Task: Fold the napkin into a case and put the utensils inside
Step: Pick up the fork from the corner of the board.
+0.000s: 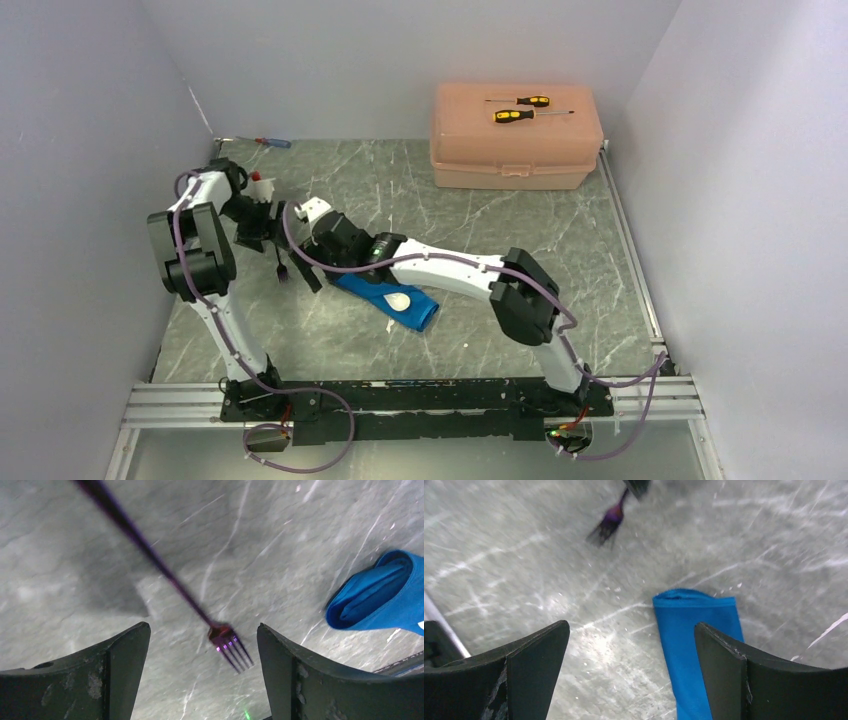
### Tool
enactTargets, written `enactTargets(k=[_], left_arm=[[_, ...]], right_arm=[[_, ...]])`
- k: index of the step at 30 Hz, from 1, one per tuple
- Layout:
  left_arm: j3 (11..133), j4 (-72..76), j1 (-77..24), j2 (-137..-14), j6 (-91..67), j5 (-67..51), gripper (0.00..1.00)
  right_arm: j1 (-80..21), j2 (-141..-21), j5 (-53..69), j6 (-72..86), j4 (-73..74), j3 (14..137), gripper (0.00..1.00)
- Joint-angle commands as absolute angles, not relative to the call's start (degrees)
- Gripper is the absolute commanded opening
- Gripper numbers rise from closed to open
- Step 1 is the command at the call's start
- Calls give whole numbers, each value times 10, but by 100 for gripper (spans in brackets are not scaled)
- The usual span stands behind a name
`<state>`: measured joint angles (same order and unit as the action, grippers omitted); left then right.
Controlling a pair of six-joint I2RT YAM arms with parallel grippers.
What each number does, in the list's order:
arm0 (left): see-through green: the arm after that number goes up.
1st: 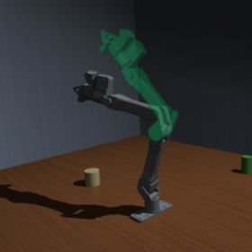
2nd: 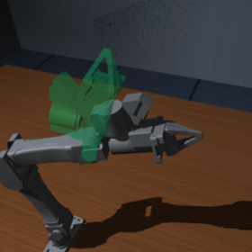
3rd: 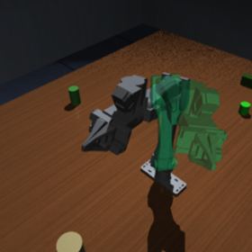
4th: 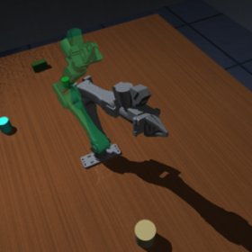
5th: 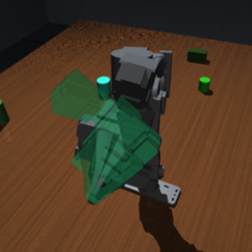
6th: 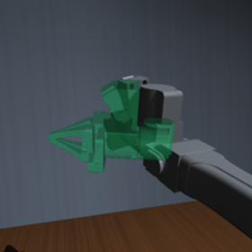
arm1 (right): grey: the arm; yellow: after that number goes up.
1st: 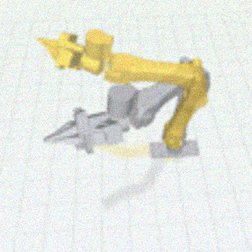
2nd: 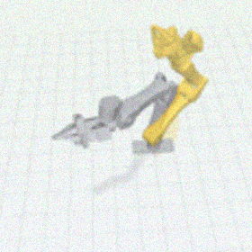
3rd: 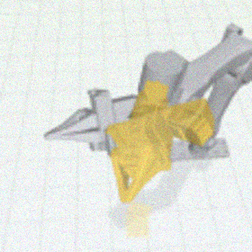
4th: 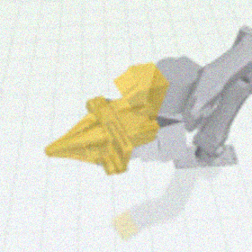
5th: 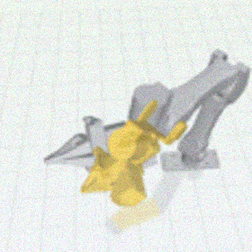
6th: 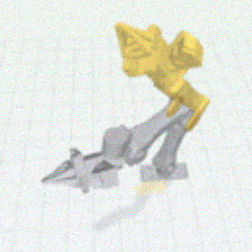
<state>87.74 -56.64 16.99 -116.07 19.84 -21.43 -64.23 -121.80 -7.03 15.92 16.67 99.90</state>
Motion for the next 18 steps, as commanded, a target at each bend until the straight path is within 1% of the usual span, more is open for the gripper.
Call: enactTargets(k=[1,5,8,12,14,18], left_arm=[[897,-546,142,-1170,167,-169,83],[893,-542,140,-1181,163,-141,80],[885,-529,138,-1189,152,-132,71],[874,-505,135,-1196,119,-119,55],[864,-491,132,-1197,101,-115,43],[850,-479,121,-1213,67,-111,22]], right_arm=[[-643,-1164,-66,138,107,989,100],[-643,-1147,-35,127,99,985,100],[-642,-1134,-28,126,94,978,100],[-642,-1114,-28,126,82,959,100],[-642,-1106,-29,126,78,945,100],[-642,-1102,-35,126,74,926,100]])
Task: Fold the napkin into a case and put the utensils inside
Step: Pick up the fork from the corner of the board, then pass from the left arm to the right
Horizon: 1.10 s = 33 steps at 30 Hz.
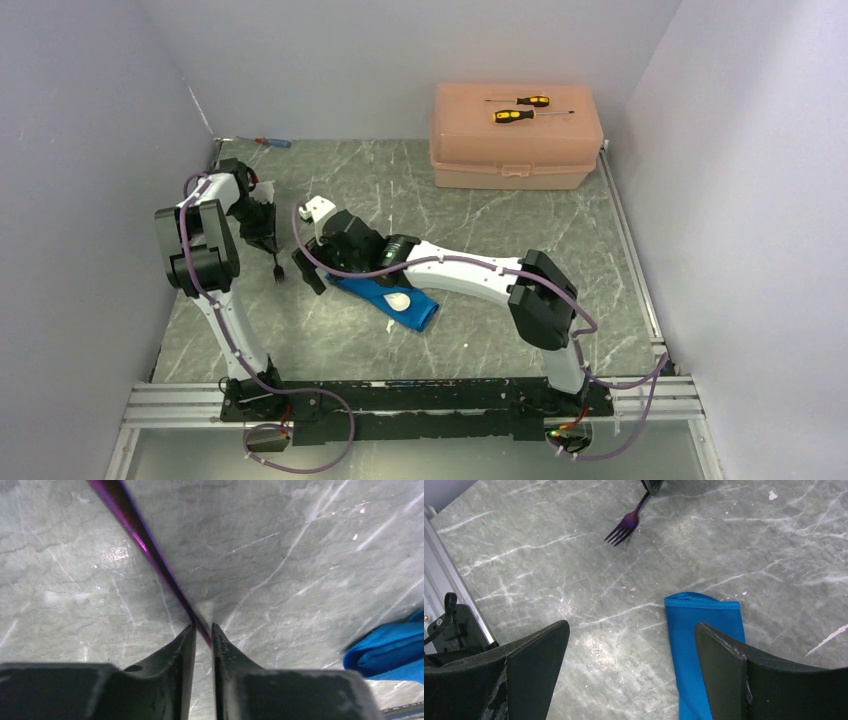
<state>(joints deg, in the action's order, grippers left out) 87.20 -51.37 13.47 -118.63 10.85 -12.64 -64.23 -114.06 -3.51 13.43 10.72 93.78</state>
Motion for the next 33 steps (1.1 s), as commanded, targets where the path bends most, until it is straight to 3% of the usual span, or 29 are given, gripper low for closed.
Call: enactTargets(k=[1,5,18,26,33], left_arm=[[849,-477,119,-1218,59,-112,18],[830,-473,111,-1224,25,-129,3],[648,-435,110,-1117,-88,-251,3],[619,-426,112,-1096,-109,-260,3],[583,-400,130,-1064,-127,-283,3]], right_arm=[[-642,-1105,-34,125,74,923,100],[-642,-1120,-31,129,64,909,100],[-651,-1203,-2,152,61,931,100],[-664,-1257,-2,143,61,967,99],[-693,-1305,-16,125,80,1002,82]])
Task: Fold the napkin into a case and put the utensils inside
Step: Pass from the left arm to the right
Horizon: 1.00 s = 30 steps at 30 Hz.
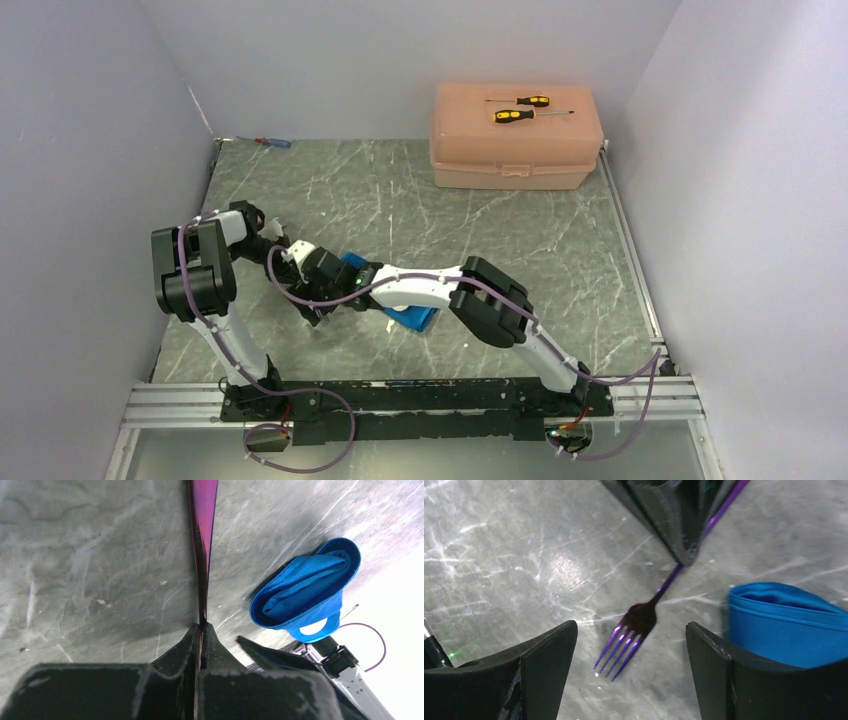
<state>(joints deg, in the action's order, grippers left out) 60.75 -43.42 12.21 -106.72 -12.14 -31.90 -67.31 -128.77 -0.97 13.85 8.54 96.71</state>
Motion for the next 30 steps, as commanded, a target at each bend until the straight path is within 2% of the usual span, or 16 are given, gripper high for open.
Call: enactTargets(k=[1,8,10,13,17,21,25,30], left_arm=[[584,-401,131,-1064,-126,-286,3],[587,-411,149,-1062,-124,-303,3],[593,-419,152,-1065,-119,-308,5],[617,-454,159,-1077,-98,-318,17],[657,-504,164,-1087,-57,-340,42],[693,-560,164,-1076,34,-364,49],[763,-623,164,-1075,141,-352,52],[848,-679,177,-1087,234,-314,53]], right_arm=[[-694,-1309,-19,125,82,1002,80],[-696,-1318,-30,129,91,997,61],[-696,-1320,-32,130,93,994,55],[-698,-1322,-50,127,109,995,41],[-699,-1305,-78,117,108,972,19],[-700,-1279,-97,100,103,944,4],[-700,-1244,-113,83,98,915,0],[-701,-1216,-121,67,99,896,0]])
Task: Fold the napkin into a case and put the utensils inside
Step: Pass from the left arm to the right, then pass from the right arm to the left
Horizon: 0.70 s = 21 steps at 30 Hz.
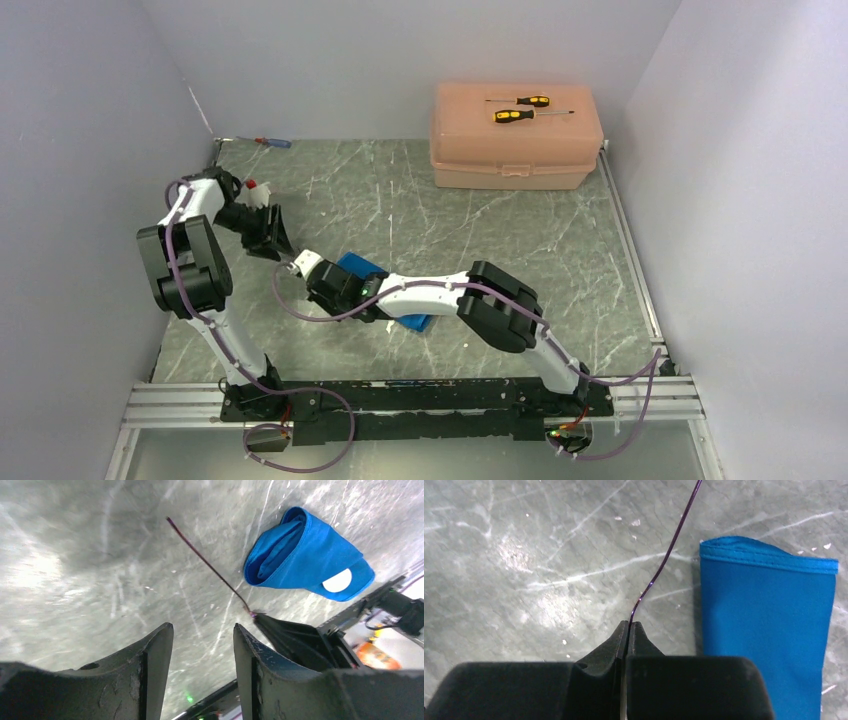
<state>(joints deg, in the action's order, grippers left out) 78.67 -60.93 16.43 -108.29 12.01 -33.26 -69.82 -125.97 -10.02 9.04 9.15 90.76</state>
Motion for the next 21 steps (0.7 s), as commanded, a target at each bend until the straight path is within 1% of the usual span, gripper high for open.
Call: enactTargets(k=[1,5,6,7,10,12,14,18,19,20,21], left_arm=[[859,-687,178,-1086,244,-310,54],[878,-684,179,-1067,306,-304,58],[881,-682,179,-1062,328,-305,62],[883,-679,179,-1059,347,-306,64],[897,-681,178,-1064,367,-320,65],[926,-703,174,-1085,355,-339,63],[944,-725,163,-1106,337,-354,59],[973,-770,152,-1127,304,-431,57],[987,-793,149,-1131,301,-461,59],[1004,-815,146,-1134,299,-486,67],[1020,-836,141,-1135,299,-507,67]], right_arm=[[-702,-1212,-121,65,100,893,0],[-704,-1181,-109,59,102,873,0],[-706,-1169,-100,58,105,868,0],[-705,-1157,-89,57,109,862,0],[-707,-1105,-71,50,131,838,0],[-708,-1056,-75,43,153,807,0],[-712,-1018,-96,33,180,778,0],[-730,-965,-154,6,250,749,0],[-740,-959,-177,-10,261,749,0],[-751,-958,-201,-31,271,752,0],[-761,-960,-228,-44,278,758,0]])
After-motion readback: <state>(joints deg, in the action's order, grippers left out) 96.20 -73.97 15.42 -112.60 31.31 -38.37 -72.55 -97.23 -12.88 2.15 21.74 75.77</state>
